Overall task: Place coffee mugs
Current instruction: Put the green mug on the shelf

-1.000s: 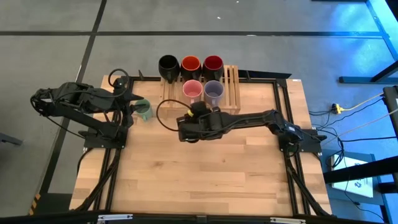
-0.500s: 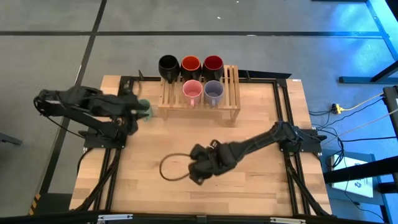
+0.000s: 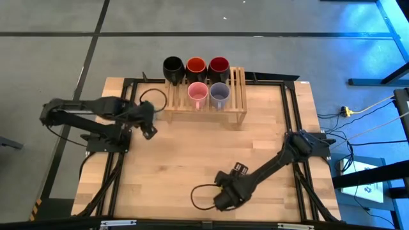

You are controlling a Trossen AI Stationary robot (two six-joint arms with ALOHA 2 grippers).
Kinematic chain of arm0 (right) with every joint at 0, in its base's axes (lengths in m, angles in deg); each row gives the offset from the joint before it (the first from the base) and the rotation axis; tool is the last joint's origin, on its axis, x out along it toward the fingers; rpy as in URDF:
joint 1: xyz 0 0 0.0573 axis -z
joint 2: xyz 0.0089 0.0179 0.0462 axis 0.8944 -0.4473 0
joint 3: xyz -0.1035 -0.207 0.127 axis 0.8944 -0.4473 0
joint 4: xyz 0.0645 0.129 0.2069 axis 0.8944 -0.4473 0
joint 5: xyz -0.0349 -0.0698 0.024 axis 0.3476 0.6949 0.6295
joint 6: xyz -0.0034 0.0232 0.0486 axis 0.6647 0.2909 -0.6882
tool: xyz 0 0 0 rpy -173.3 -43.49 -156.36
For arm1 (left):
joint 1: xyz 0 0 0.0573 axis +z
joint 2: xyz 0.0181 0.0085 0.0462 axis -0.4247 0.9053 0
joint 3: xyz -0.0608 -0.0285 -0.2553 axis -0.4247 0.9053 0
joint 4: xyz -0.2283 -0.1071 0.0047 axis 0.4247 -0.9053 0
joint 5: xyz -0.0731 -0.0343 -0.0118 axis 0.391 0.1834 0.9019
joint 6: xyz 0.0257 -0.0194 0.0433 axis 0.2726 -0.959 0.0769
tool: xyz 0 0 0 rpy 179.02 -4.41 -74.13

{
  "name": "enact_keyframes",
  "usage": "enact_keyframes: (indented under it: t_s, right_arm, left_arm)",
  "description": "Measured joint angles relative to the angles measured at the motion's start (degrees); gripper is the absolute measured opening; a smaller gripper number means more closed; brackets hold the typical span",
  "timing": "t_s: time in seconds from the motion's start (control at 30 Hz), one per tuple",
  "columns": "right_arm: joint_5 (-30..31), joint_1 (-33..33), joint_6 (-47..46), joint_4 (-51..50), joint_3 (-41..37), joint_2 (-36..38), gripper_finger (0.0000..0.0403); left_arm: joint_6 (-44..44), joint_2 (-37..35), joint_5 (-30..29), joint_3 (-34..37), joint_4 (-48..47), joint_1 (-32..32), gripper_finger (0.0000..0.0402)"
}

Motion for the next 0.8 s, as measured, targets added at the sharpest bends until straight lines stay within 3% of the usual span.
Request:
enact_keyframes:
  t_s: [0.3, 0.5, 0.7, 0.8]
  right_arm:
    - [4.51, -3.06, -7.60, 2.98, -5.12, 3.24, 0.0202]
    - [6.70, -4.61, -12.31, 4.21, -5.18, 3.08, 0.0202]
    - [7.57, -5.16, -13.78, 3.95, -5.18, 3.08, 0.0202]
    - [8.30, -5.16, -13.75, 3.86, -5.18, 3.08, 0.0202]
  left_arm:
    - [15.55, 6.03, 0.10, 0.28, -2.14, 15.04, 0.0124]
    - [22.13, 7.16, 2.60, 3.20, 0.05, 20.84, 0.0124]
    - [26.46, 7.15, 10.19, 7.56, 5.46, 25.35, 0.0124]
    - [26.74, 7.15, 8.38, 9.15, 7.76, 26.07, 0.0124]
